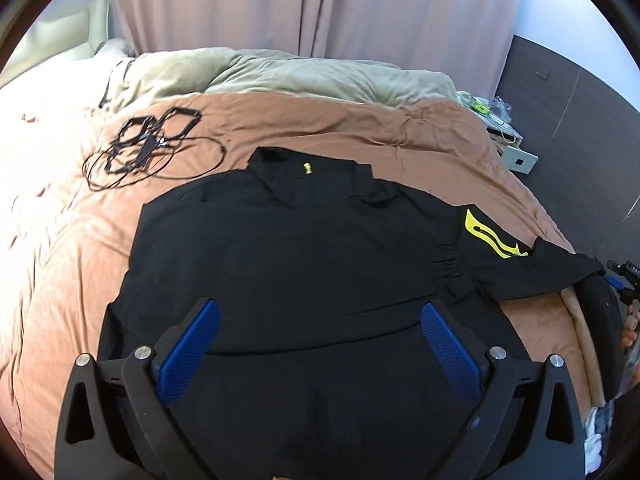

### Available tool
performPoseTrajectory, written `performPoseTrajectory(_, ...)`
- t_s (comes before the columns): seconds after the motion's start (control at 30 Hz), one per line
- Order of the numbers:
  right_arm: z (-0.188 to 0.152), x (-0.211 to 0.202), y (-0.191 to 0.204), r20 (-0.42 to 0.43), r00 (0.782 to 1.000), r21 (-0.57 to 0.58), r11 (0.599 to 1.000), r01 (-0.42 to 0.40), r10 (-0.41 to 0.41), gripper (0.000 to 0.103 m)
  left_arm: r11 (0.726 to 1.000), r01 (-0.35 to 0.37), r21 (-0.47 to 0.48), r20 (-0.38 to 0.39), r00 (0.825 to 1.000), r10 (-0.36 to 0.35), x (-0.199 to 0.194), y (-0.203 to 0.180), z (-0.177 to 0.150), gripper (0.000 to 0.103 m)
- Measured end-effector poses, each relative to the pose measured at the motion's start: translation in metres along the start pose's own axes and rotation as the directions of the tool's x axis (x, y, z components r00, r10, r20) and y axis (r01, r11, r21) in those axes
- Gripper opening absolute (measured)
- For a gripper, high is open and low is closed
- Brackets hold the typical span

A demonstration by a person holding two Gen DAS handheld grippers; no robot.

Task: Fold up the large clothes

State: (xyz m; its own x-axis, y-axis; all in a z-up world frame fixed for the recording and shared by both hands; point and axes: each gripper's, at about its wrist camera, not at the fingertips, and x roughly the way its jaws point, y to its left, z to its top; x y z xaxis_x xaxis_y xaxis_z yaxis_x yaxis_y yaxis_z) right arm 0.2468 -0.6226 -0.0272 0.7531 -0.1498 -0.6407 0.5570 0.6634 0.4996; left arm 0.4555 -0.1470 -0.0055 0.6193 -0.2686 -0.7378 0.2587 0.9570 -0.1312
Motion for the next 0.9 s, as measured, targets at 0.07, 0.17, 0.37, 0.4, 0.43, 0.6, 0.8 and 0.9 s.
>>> performPoseTrajectory(0.07,0.011,0.004,-0.019,0.008,1.000,0.045,0.999,-0.011,0.011,0.047,1.000,-0.013,0.000,0.006,1.000,0.013,0.006,-0.012,0.005,0.103)
performPoseTrajectory(0.17,0.021,0.012,-0.038,0.009,1.000,0.084,0.996,-0.028,0.027,0.040,1.000,-0.022,0.004,0.004,1.000,0.022,0.014,-0.024,0.008,0.103)
performPoseTrajectory(0.37,0.034,0.028,-0.070,0.004,0.999,0.142,0.989,-0.043,0.043,0.035,0.999,-0.022,0.041,-0.014,1.000,0.023,0.033,-0.047,0.008,0.103)
performPoseTrajectory(0.4,0.036,0.031,-0.075,0.004,0.999,0.157,0.987,-0.043,0.043,0.035,0.999,-0.024,0.047,-0.019,1.000,0.025,0.036,-0.050,0.007,0.103)
performPoseTrajectory(0.43,0.038,0.032,-0.081,0.004,0.999,0.166,0.985,-0.045,0.045,0.035,0.999,-0.025,0.048,-0.022,0.999,0.026,0.039,-0.053,0.007,0.103)
performPoseTrajectory(0.6,0.047,0.042,-0.092,0.012,0.999,0.191,0.981,-0.044,0.042,0.010,0.998,-0.038,0.044,-0.025,0.999,0.039,0.047,-0.056,0.006,0.103)
performPoseTrajectory(0.8,0.057,0.025,-0.069,0.097,0.994,0.113,0.992,-0.063,0.052,0.003,0.997,-0.060,0.055,-0.017,0.998,0.061,0.045,-0.050,0.004,0.103)
performPoseTrajectory(0.9,0.064,0.015,-0.051,0.129,0.989,0.075,0.994,-0.083,0.073,0.002,0.998,-0.058,0.037,-0.011,0.998,0.059,0.040,-0.039,0.002,0.103)
